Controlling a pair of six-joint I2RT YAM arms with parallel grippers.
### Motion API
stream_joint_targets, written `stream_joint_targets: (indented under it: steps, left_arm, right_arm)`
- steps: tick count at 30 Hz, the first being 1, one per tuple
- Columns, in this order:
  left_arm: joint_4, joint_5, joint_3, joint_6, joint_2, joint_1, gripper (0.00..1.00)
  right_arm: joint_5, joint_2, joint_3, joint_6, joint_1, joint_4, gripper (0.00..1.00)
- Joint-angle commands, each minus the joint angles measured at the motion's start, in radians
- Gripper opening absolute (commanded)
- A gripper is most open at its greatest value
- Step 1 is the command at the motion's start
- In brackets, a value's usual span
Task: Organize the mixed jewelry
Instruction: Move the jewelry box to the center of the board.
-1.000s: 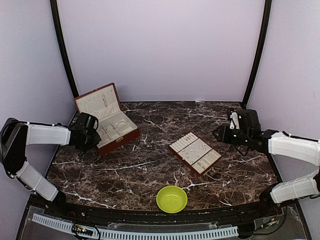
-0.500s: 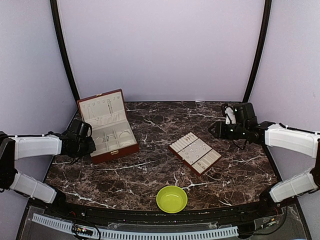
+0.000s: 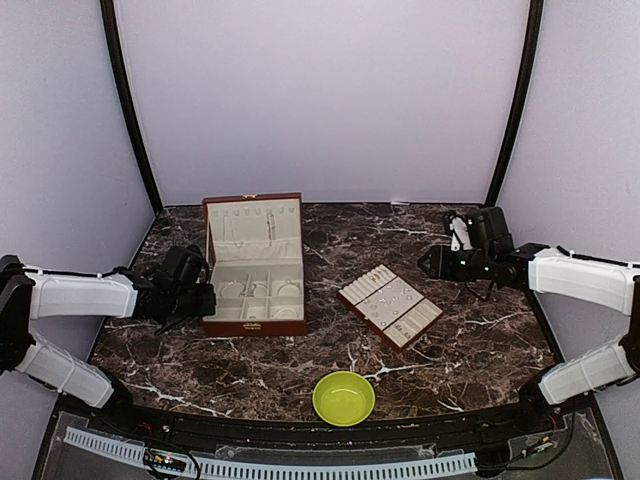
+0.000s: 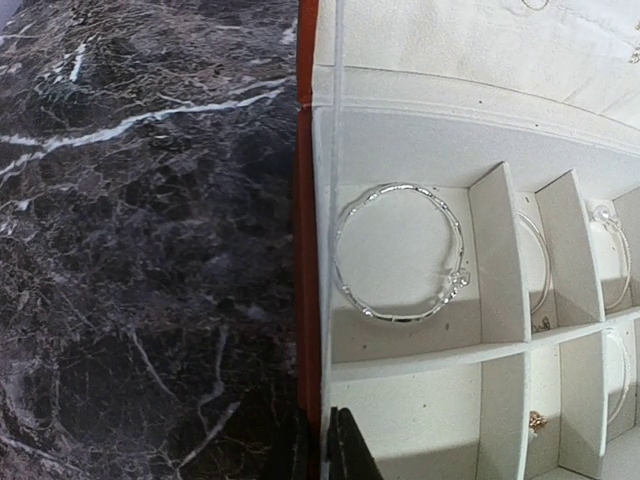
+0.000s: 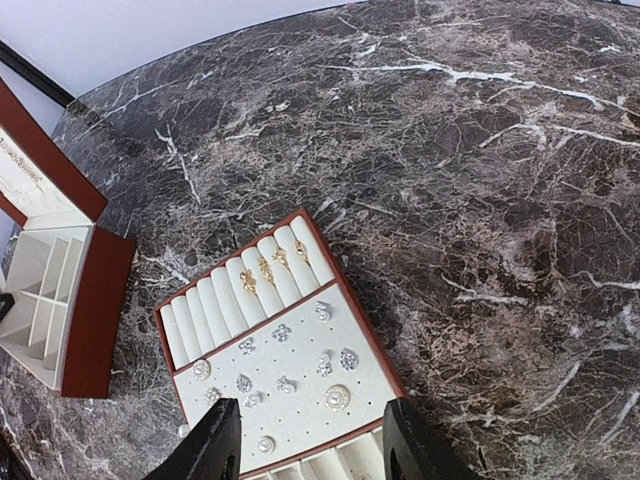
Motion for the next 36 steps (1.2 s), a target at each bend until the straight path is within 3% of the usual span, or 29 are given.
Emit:
stream_joint_targets:
  steps: [1,24,25,28,29,33,36]
  left_arm:
    - [-0.002,0.106,0.029,0.008,0.023,-0.054,0.0]
    - [0.003,0.129,0.152,-0.094,0.138,-0.21,0.0]
    - [-0.012,0.118,0.152,-0.097,0.121,-0.211,0.03]
    - [-0.032,0.061,0.14,-0.097,0.059,-0.21,0.23]
    - [-0.035,0.054,0.134,-0.094,0.043,-0.21,0.35]
    - [-0.066,-0.016,0.132,-0.063,-0.047,-0.21,0.64]
    - [-0.113,-0.056,0.145,-0.035,-0.115,-0.209,0.74]
  right_arm:
    - [0.027,-0.032,-0.017,0.024,-0.005,0.022,0.49]
    - [0.053,-0.073,-0.068,0.051,-0.005,0.016,0.49]
    - [0.056,-0.078,-0.07,0.05,-0.005,0.01,0.5]
    - [0.068,-0.101,-0.075,0.042,-0.005,-0.025,0.51]
    - [0.07,-0.107,-0.075,0.04,-0.005,-0.04,0.52]
    - [0.1,-0.14,-0.08,0.035,-0.005,-0.111,0.52]
    - [0.101,-0.176,-0.102,0.042,-0.005,-0.157,0.52]
